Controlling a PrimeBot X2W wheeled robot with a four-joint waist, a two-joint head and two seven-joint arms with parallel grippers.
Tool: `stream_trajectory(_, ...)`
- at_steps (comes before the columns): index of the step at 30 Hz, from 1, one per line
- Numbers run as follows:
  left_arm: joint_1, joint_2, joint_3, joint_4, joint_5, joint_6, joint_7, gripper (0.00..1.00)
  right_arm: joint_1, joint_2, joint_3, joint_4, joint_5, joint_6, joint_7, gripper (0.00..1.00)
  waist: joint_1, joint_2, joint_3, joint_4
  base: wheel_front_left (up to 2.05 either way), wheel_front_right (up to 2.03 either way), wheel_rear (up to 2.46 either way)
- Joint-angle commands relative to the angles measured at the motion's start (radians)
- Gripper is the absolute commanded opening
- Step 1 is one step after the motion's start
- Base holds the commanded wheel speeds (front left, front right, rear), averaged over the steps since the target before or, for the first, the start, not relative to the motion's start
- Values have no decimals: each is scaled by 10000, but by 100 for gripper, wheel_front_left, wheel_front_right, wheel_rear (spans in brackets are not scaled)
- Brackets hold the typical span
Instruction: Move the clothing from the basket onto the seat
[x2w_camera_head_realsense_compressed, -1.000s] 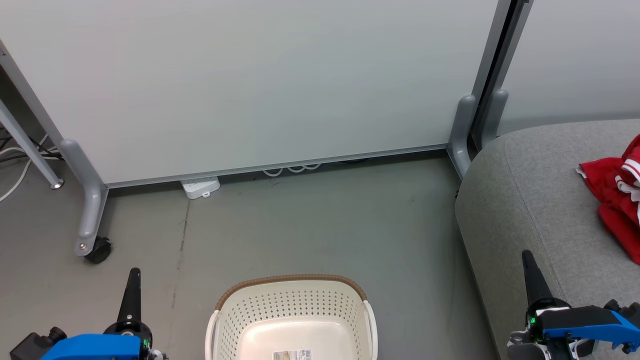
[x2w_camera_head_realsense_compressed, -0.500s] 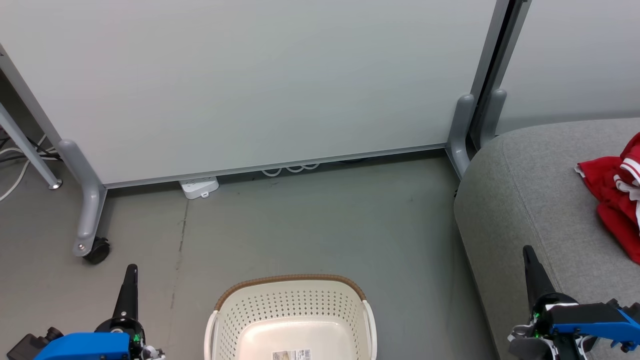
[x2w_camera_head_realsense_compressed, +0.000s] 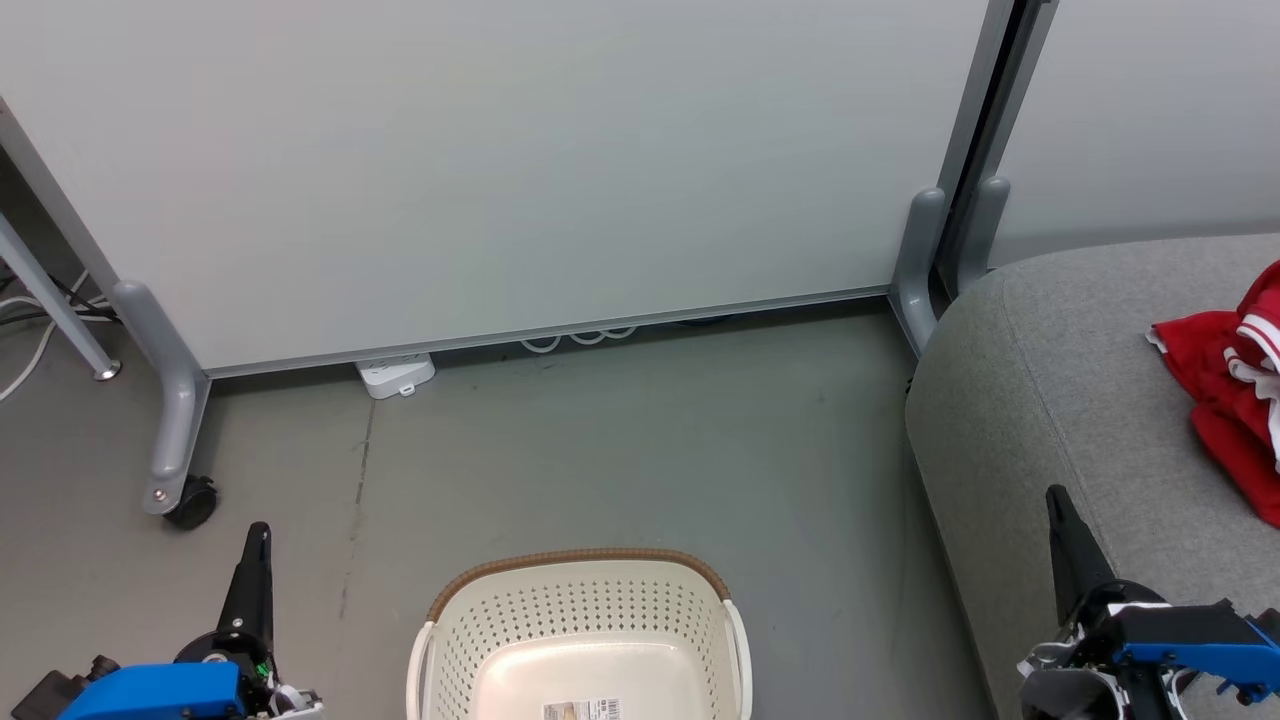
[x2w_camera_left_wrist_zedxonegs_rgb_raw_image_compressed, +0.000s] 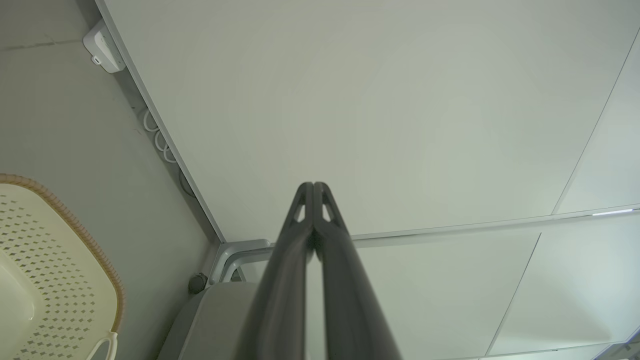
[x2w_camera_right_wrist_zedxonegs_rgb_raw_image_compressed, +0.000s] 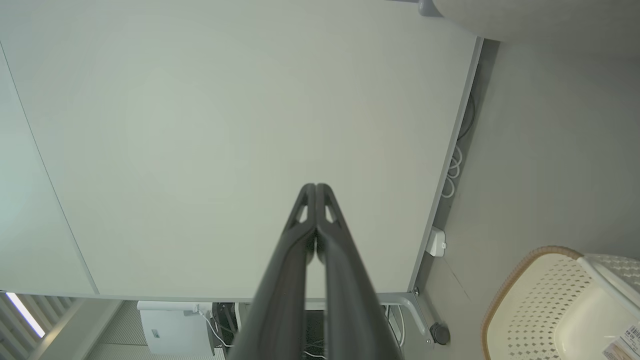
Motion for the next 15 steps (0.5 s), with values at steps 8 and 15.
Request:
stream_trajectory(8,-148,70,137,-100,-709,-58,190,0,-192,1,-68,-113,767,-3,208,0,0,0,5,-23,0,0,0)
stream_trajectory(15,-152,71,170,-123,-1074,-61,289,0,-186,2,-93,-139,1177,-3,318,0,0,0,8,-39,0,0,0)
